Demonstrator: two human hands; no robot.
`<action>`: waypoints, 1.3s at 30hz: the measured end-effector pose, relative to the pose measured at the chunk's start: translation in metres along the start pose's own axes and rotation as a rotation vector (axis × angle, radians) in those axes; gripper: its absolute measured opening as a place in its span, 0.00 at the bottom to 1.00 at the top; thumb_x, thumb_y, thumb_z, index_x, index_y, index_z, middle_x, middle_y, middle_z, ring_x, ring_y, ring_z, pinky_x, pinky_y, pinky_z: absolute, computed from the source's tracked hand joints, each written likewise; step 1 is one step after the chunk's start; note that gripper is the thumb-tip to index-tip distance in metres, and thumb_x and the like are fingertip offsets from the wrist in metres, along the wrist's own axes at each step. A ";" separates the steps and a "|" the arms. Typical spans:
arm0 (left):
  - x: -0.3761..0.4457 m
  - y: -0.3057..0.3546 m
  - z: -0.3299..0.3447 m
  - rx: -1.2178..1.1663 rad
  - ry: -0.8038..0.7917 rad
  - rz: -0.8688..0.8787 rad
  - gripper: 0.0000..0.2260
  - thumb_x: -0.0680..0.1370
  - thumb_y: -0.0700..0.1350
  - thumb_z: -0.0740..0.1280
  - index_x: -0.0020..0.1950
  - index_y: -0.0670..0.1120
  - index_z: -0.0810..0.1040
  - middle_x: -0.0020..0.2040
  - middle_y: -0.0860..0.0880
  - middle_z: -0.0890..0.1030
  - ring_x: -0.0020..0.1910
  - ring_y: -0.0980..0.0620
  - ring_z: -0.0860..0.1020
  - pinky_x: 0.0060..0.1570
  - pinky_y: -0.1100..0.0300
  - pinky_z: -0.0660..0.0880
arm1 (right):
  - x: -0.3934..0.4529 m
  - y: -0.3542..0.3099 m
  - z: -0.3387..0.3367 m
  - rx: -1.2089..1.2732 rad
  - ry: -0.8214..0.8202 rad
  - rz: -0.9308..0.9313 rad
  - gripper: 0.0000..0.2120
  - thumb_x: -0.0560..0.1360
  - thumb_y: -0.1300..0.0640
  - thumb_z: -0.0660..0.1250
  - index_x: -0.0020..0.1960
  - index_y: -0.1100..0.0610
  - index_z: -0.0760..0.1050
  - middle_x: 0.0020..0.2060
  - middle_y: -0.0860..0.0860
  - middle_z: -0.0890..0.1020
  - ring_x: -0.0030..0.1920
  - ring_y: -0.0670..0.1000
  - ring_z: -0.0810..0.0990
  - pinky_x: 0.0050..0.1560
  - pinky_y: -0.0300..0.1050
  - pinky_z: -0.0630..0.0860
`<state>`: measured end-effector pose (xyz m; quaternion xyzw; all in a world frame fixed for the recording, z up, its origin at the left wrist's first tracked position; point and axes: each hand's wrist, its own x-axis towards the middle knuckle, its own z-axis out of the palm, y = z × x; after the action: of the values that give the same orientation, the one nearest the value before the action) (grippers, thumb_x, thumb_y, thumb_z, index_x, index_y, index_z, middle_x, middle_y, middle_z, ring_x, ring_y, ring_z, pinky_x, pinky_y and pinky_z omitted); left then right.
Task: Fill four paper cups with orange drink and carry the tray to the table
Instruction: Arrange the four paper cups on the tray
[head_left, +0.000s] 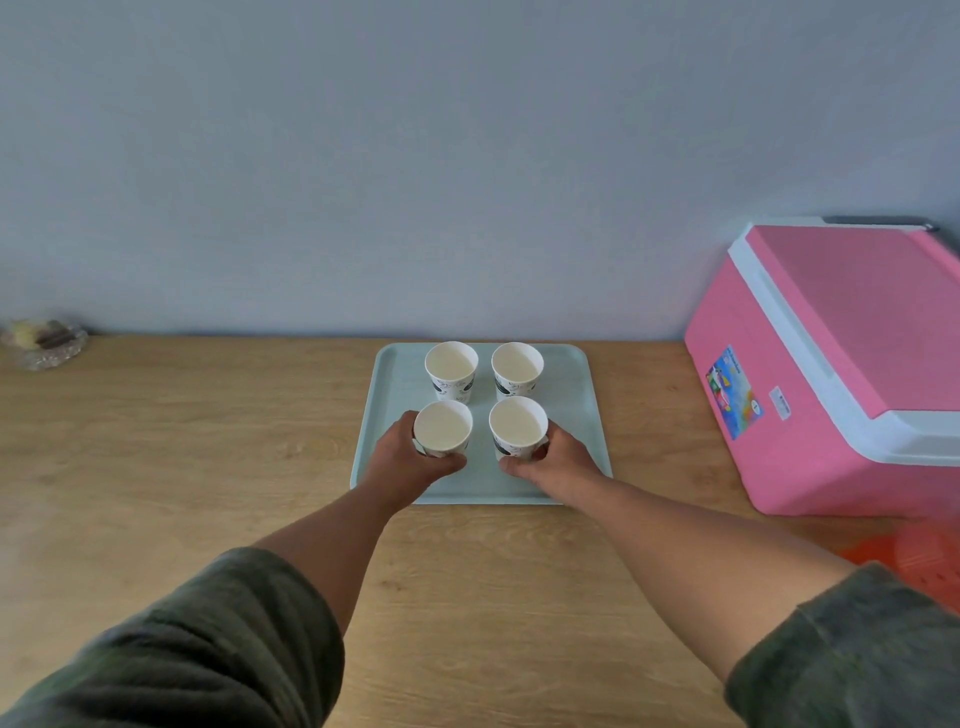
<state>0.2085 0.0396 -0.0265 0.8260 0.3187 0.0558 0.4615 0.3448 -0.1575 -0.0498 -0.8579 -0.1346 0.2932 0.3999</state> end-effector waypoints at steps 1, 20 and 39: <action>0.001 0.000 0.001 0.001 0.000 -0.004 0.28 0.64 0.53 0.83 0.58 0.54 0.74 0.52 0.55 0.80 0.51 0.52 0.78 0.41 0.62 0.70 | 0.000 0.000 0.000 0.000 -0.003 -0.002 0.35 0.67 0.42 0.83 0.71 0.43 0.75 0.53 0.46 0.84 0.54 0.48 0.82 0.56 0.45 0.77; -0.022 -0.011 -0.003 0.113 0.013 -0.089 0.37 0.66 0.54 0.82 0.70 0.47 0.70 0.59 0.52 0.77 0.57 0.52 0.76 0.51 0.57 0.71 | -0.021 0.016 -0.013 -0.168 0.000 -0.005 0.41 0.72 0.43 0.79 0.79 0.51 0.66 0.48 0.48 0.79 0.49 0.51 0.81 0.53 0.47 0.78; -0.089 -0.006 0.024 0.291 -0.143 0.011 0.19 0.72 0.51 0.77 0.59 0.47 0.77 0.48 0.52 0.79 0.45 0.55 0.78 0.39 0.65 0.72 | -0.116 0.060 -0.043 -0.149 0.094 0.038 0.37 0.73 0.40 0.75 0.77 0.49 0.68 0.49 0.48 0.80 0.50 0.48 0.82 0.54 0.46 0.79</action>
<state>0.1442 -0.0271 -0.0272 0.8878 0.2852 -0.0477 0.3581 0.2786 -0.2762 -0.0278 -0.9005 -0.1207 0.2495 0.3349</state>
